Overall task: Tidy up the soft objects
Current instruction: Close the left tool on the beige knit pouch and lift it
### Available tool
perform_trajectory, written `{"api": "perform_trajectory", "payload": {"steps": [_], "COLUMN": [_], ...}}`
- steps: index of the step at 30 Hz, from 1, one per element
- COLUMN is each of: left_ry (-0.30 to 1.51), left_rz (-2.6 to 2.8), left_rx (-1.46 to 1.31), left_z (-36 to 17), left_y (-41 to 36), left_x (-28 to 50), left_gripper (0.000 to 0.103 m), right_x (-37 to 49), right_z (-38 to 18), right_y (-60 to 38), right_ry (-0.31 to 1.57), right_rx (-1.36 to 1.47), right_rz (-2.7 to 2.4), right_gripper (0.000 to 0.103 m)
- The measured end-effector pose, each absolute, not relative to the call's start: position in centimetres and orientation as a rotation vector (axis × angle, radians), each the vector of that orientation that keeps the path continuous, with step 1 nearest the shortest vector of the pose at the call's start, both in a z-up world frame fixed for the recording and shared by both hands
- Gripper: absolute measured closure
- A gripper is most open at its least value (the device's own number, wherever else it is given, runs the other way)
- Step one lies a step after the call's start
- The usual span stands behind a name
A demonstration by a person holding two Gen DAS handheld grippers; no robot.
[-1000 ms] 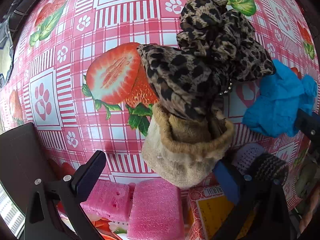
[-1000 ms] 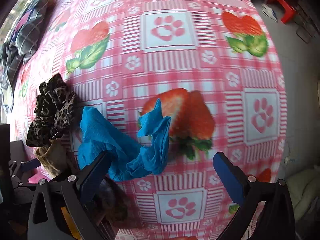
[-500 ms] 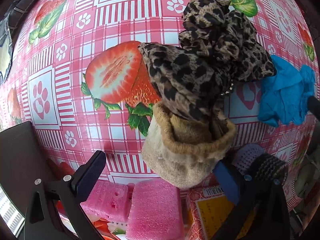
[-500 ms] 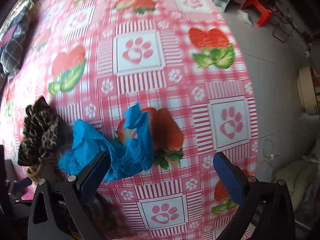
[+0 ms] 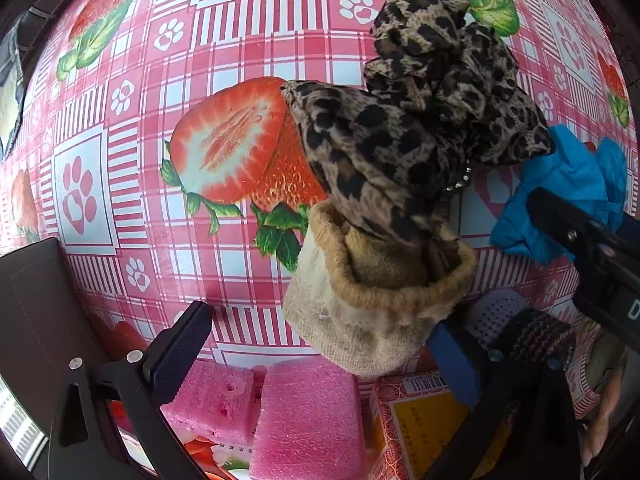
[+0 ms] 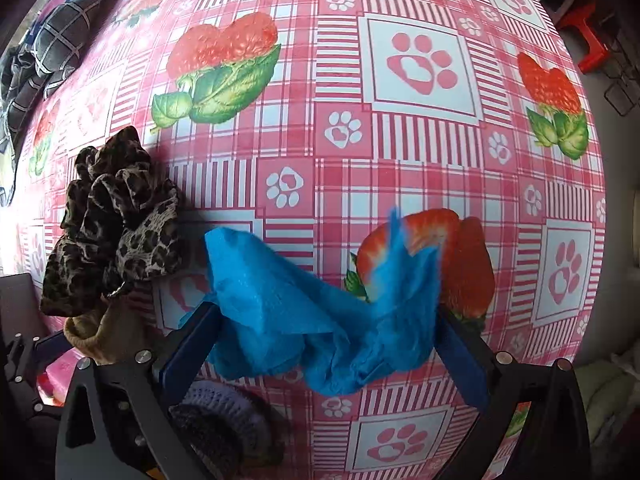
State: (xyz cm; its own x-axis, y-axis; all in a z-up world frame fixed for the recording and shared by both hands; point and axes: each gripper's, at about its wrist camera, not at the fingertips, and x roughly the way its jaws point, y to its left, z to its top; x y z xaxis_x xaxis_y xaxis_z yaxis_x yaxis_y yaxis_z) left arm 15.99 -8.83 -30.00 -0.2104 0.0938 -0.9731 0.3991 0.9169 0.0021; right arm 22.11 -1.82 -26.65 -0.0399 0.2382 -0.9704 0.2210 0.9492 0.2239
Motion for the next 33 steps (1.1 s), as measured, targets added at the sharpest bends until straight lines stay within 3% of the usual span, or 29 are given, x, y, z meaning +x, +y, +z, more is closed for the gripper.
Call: {"api": "perform_trajectory", "payload": {"steps": [22,26,28,29,30,33], "left_ry": [1.806,1.797,1.779,1.768,1.758,1.727], "left_rz": [-0.285,-0.298,-0.318,-0.331,-0.345,-0.409], "left_rx": [0.351,0.348,0.353,0.357,0.362,0.353], "left_z": [-30.5,-30.2,-29.5,-29.2,-28.9,-27.8], "left_y": [-7.9,-7.7,-7.9,-8.1,-8.3,-9.0], "left_x": [16.1,15.9,15.5,15.3,15.2,14.7], "left_gripper": [0.000,0.006,0.017,0.021,0.031,0.074], "right_x": [22.8,22.4,22.2,22.2,22.2,22.1], "right_z": [-28.3,-27.4,-26.7,-26.3,-26.0,-25.7], "right_y": [-0.8,-0.6,-0.6,-0.5,-0.5,-0.6], "right_ry": [1.637,1.612,1.597,1.589,1.589,1.597], "right_rx": [0.364,0.354,0.355,0.362,0.374,0.405], "right_rz": [0.071,0.087,0.102,0.118,0.132,0.148], "right_gripper": [0.000,0.015,0.041,0.050,0.062,0.071]}}
